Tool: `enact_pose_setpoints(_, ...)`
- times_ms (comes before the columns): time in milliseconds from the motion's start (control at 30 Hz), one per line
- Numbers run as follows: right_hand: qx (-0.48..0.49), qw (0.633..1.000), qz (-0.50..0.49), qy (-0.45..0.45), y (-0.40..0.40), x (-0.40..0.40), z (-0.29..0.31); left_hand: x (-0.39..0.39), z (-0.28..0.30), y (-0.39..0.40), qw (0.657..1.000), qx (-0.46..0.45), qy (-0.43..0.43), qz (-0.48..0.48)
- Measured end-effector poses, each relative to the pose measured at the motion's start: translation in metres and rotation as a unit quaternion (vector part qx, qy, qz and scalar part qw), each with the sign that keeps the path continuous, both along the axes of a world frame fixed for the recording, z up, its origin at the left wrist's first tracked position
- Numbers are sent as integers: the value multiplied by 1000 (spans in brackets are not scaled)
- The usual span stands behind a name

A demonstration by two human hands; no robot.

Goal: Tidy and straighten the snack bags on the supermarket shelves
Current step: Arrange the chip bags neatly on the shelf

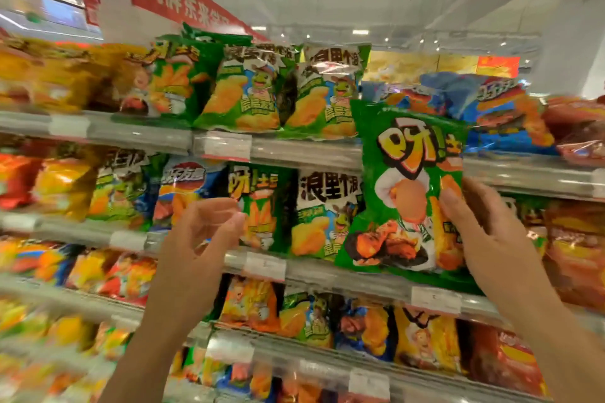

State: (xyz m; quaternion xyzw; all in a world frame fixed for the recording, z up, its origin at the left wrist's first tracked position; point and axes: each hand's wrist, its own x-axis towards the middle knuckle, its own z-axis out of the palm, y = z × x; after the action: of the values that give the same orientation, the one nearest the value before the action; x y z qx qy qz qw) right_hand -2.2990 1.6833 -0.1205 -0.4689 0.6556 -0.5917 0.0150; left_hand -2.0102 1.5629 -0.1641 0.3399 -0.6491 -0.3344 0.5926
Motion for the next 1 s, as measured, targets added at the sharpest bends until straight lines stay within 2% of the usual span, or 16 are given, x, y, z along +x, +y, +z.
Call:
enact_pose_setpoints(167, 19, 998, 52, -19, -36, 101, -40, 110, -30, 0, 997, 33, 51, 40)
enact_pose_setpoints(400, 38, 989, 139, -35, -107, 222, -57, 233, -52, -17, 990, 50, 73, 111)
enact_pose_setpoints(700, 19, 960, 272, -59, -208, 347, -77, 332, -66, -83, 983, 66, 68, 155)
enact_pose_setpoints(867, 6, 948, 308, -75, -272, 399, -82, 373, -52, -136, 986, 60, 60, 143)
enact_pose_setpoints(1000, -19, 952, 300, -65, -312, 430, -75, 405, -37, -185, 991, 44, 20, 127)
